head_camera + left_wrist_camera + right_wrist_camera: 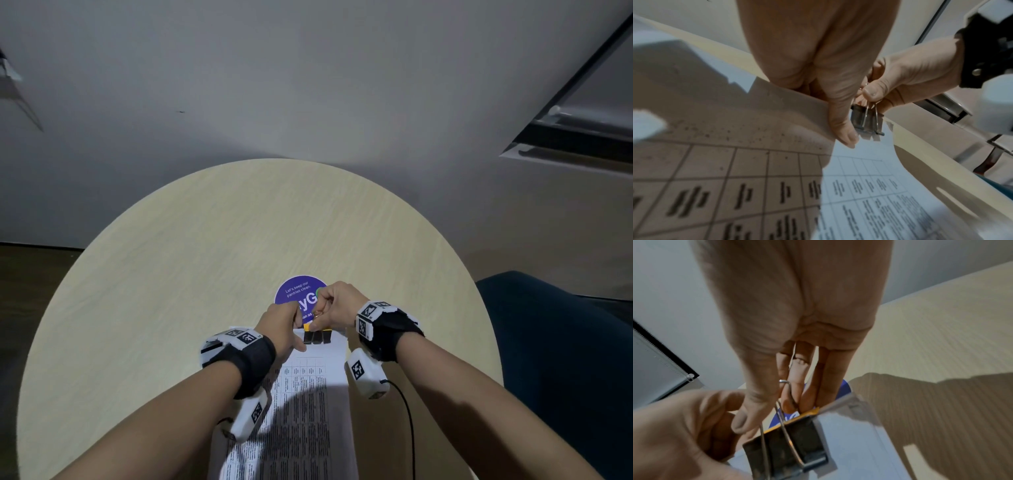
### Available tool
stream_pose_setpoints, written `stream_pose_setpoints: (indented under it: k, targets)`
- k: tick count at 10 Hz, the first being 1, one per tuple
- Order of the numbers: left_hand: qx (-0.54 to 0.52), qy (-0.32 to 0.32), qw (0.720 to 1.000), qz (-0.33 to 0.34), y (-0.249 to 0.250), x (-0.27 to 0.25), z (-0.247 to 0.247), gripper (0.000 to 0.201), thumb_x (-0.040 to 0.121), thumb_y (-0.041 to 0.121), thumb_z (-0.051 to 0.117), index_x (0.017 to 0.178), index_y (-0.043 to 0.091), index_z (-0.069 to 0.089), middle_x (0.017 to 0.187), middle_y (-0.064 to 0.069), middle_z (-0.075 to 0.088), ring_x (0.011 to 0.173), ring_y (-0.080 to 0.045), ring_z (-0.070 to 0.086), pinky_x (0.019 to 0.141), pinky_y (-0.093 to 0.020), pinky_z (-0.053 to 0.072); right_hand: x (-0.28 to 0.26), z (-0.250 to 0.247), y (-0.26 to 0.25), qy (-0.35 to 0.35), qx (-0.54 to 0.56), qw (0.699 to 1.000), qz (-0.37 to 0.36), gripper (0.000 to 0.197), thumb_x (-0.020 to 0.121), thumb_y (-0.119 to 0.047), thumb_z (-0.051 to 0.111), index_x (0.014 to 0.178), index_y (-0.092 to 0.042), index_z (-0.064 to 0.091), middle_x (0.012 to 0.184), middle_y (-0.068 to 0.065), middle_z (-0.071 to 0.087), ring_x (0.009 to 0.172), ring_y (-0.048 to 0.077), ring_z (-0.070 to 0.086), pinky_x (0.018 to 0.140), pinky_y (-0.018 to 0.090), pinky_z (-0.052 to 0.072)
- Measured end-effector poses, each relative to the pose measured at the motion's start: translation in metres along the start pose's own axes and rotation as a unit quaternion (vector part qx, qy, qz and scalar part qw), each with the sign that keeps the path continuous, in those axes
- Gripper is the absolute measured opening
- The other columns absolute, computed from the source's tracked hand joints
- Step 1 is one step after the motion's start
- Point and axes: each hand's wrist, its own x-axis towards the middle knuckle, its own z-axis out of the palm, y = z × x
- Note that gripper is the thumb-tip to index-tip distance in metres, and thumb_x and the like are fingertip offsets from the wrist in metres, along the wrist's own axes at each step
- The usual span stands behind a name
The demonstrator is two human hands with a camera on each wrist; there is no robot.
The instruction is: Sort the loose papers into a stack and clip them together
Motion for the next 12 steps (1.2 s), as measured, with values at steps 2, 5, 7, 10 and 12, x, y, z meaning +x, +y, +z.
stream_pose_setpoints:
  k: [2, 5, 7, 10, 12]
  targets:
    - [-0.005, -0.015, 0.999, 0.031, -0.007, -0.003, -0.006, 0.049, 0.068, 0.003, 0.074, 0.072, 0.027, 0.031, 0.066, 0.002, 0.048, 0.046, -0.003, 0.043, 0.053, -0.027, 0.030, 0.004, 0.003, 0.005, -0.036, 0.021, 0.999, 0.031, 0.032, 0.059, -0.004, 0.089, 0.074, -0.016, 0.064, 0.071, 0.003, 0.068, 0.069, 0.016, 0.065, 0.084, 0.042, 0.059]
    - [0.095, 0.169, 0.980, 0.033, -0.049, -0.034, -0.042, 0.028, 0.091, 0.028, 0.057, 0.114, 0.013, 0.057, 0.111, -0.007, 0.055, 0.107, -0.025, 0.046, 0.088, -0.032, 0.042, -0.042, 0.027, 0.041, 0.173, 0.050, 0.980, 0.081, 0.070, 0.068, -0.028, 0.082, 0.130, -0.016, 0.052, 0.125, -0.001, 0.057, 0.115, 0.014, 0.054, 0.090, 0.020, 0.045]
    - [0.060, 0.067, 0.988, -0.129, -0.086, -0.089, -0.041, 0.031, 0.090, 0.030, 0.059, 0.111, 0.008, 0.051, 0.109, -0.011, 0.064, 0.095, -0.026, 0.059, 0.074, -0.026, 0.040, -0.093, 0.058, 0.047, 0.068, -0.043, 0.963, 0.259, 0.039, 0.082, -0.034, 0.069, 0.063, -0.016, 0.040, 0.066, 0.001, 0.045, 0.064, 0.020, 0.046, 0.059, 0.025, 0.033]
    - [-0.121, 0.038, 0.984, -0.127, -0.056, -0.114, -0.048, 0.025, 0.074, 0.016, 0.060, 0.098, 0.012, 0.055, 0.113, -0.015, 0.069, 0.101, -0.030, 0.065, 0.090, -0.037, 0.051, -0.117, 0.062, 0.025, 0.110, 0.102, 0.971, 0.188, 0.036, 0.084, -0.029, 0.065, 0.057, -0.015, 0.044, 0.061, 0.004, 0.044, 0.056, 0.019, 0.044, 0.067, 0.028, 0.045]
    - [-0.043, 0.027, 0.987, -0.153, -0.061, -0.136, -0.041, 0.020, 0.091, 0.012, 0.052, 0.108, 0.002, 0.048, 0.110, -0.016, 0.060, 0.097, -0.027, 0.054, 0.070, -0.029, 0.039, -0.138, 0.069, 0.017, 0.090, 0.099, 0.978, 0.157, 0.058, 0.093, -0.024, 0.061, 0.143, -0.005, 0.039, 0.147, 0.009, 0.043, 0.123, 0.023, 0.052, 0.082, 0.013, 0.044]
